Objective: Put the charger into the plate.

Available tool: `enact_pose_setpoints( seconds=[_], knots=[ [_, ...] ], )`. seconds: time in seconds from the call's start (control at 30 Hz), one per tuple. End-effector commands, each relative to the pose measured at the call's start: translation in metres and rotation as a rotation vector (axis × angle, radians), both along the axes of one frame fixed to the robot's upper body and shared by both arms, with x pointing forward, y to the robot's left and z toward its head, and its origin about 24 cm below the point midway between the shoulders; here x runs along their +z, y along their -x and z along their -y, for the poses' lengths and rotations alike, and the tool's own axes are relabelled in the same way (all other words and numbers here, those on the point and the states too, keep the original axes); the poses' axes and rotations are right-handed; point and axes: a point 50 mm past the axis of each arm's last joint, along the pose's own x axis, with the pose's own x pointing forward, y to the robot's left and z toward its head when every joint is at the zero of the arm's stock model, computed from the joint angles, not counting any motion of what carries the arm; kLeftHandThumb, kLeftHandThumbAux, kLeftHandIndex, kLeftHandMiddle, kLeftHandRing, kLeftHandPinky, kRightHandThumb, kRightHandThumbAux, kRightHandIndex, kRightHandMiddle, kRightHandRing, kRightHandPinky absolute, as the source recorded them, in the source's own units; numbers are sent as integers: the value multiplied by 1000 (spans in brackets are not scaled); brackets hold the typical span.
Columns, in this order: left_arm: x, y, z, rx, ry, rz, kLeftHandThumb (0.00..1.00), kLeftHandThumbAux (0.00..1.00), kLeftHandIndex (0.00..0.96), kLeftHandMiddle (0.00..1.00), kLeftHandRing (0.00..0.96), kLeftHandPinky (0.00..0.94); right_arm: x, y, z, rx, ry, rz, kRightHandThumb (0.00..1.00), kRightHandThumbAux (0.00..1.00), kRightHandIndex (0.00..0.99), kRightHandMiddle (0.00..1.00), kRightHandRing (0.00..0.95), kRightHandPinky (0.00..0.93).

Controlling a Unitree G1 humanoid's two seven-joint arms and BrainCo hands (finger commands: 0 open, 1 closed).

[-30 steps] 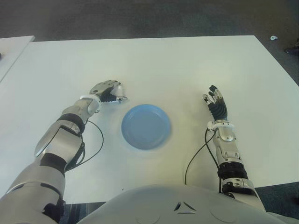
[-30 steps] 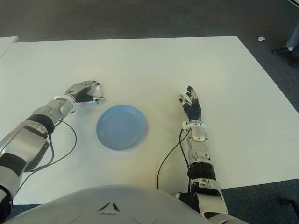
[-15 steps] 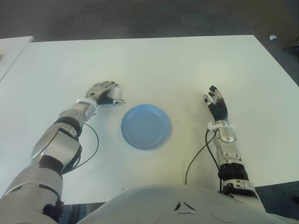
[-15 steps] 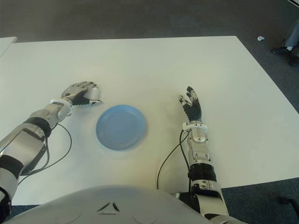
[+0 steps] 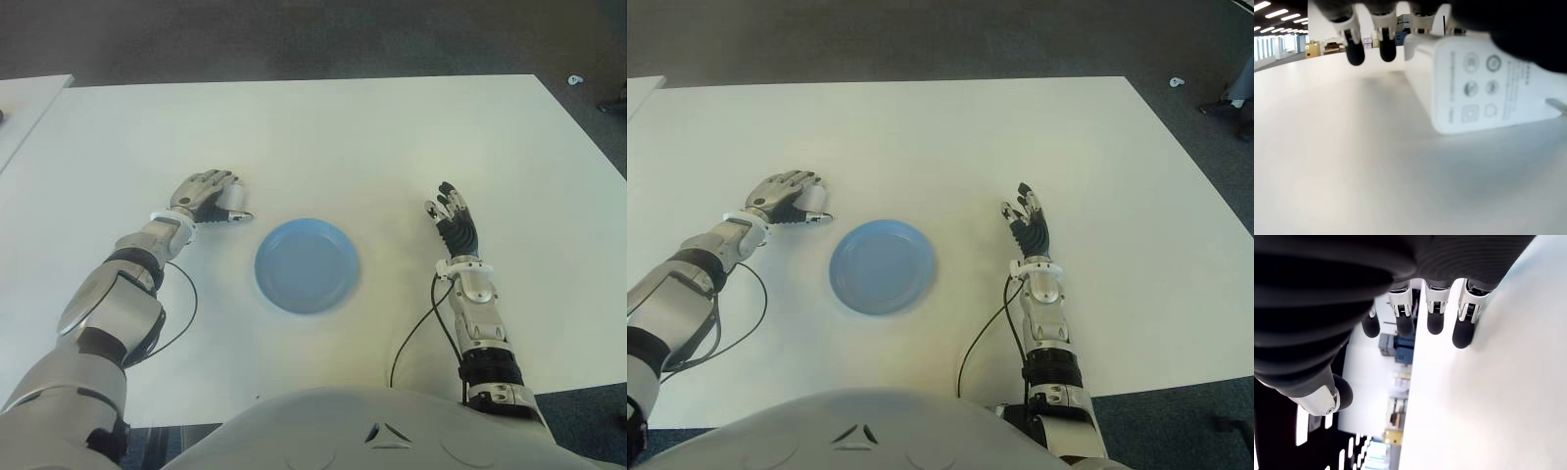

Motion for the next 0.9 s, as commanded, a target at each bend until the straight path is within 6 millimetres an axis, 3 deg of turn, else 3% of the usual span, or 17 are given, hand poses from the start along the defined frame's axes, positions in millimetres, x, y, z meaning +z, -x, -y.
enact_pose_setpoints(
  seconds=[0.03, 0.53, 0.9],
  knots=[
    [-17, 13, 2, -5, -22, -62, 504, 199, 0, 0, 31, 115, -6, 6, 1, -7, -6, -41, 52, 557, 0, 8, 2, 31],
    [-20, 17, -1, -16, -55, -65, 480, 187, 0, 0, 10, 65, -4, 8, 1, -5, 2, -40, 52, 563, 0, 3, 0, 27],
    [-22, 19, -5, -11, -79, -75, 477, 192, 0, 0, 30, 108, -4, 8, 1, -4, 12, -38, 45, 564, 0, 10, 4, 32]
  ],
)
